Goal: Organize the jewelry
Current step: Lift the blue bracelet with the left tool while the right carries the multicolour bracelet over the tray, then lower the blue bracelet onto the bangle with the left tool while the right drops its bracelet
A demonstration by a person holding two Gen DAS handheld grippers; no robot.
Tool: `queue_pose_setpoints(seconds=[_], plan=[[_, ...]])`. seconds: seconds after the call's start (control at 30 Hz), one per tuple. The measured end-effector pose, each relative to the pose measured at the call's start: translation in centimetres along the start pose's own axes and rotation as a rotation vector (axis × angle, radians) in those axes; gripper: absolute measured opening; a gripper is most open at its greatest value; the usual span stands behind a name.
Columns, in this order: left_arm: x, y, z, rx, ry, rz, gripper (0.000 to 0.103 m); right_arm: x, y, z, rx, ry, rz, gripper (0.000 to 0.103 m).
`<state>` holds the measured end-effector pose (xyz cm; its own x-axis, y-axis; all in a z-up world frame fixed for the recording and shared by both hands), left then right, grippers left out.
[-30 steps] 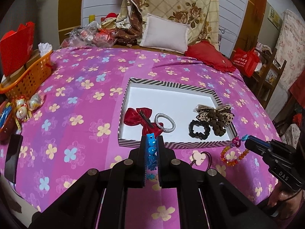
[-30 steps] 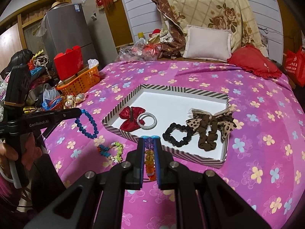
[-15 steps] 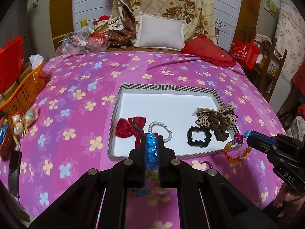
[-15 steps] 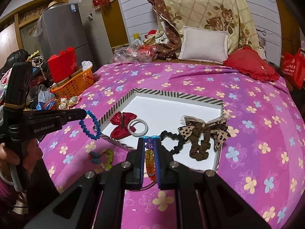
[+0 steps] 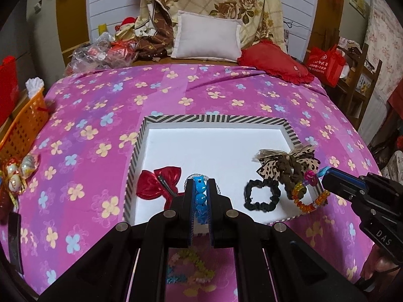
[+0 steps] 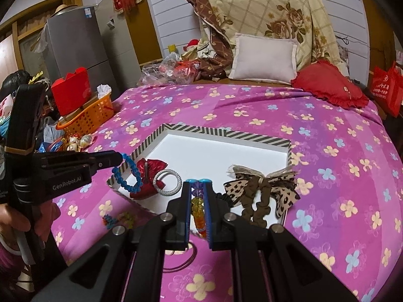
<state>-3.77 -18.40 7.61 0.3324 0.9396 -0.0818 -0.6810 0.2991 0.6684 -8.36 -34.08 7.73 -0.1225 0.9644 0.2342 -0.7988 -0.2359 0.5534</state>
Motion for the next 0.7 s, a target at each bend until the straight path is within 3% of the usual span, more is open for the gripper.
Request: queue_pose_setpoints(seconds=[0.43, 0.7], plan=[[-0.8, -4.5, 0.3, 0.055, 0.039, -0.074, 0.000, -2.3, -4.1, -0.4, 0.058, -0.039, -0.019, 0.009], [0.9, -7.2, -1.2, 0.109, 0.069, -0.036, 0.000, -2.2, -6.4, -1.7, 0.110, -0.034, -0.011, 0.009]])
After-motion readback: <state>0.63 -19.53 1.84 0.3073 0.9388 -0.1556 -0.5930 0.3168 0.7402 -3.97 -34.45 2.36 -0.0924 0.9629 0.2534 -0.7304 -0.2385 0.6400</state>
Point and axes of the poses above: each gripper's, at about its wrist camera, not at the fingertips, and y roughly against the way its jaws point, x to its left, z to its top, the point moved 6 cm from there along -y, roughly the way its jaws point, and after that the axes turned 7 degrees about -x, right-handed, at the moved point
